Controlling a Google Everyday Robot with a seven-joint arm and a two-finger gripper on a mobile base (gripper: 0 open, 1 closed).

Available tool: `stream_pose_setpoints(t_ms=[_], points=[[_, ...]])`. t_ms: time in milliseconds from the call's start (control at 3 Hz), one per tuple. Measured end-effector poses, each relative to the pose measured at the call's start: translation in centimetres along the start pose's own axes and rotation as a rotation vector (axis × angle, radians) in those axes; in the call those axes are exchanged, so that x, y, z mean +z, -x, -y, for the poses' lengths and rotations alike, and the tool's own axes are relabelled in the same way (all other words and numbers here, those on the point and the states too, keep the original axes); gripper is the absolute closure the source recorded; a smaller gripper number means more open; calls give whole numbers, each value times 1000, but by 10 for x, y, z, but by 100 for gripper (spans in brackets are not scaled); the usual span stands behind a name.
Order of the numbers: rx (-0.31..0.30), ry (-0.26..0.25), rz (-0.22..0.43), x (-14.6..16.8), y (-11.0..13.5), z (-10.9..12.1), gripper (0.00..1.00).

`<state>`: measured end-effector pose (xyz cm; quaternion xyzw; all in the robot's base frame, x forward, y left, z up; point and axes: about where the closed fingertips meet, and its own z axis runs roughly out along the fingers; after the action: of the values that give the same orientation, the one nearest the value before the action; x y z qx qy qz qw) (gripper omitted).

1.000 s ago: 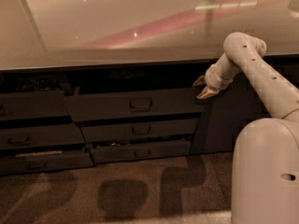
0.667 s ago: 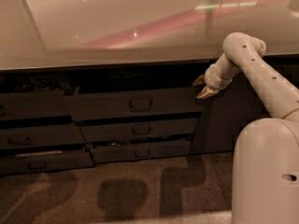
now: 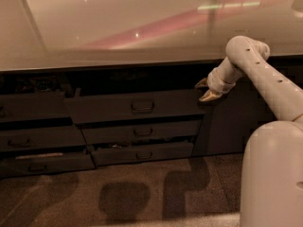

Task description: Open top drawer

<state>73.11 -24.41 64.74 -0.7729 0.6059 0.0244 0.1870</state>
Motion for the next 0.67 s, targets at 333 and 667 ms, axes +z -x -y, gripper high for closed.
stream_pose_setpoints(t_ms=[333, 667], points=[[-4, 2, -3, 1, 0, -5, 100], [-4, 2, -3, -1, 1, -4, 100]])
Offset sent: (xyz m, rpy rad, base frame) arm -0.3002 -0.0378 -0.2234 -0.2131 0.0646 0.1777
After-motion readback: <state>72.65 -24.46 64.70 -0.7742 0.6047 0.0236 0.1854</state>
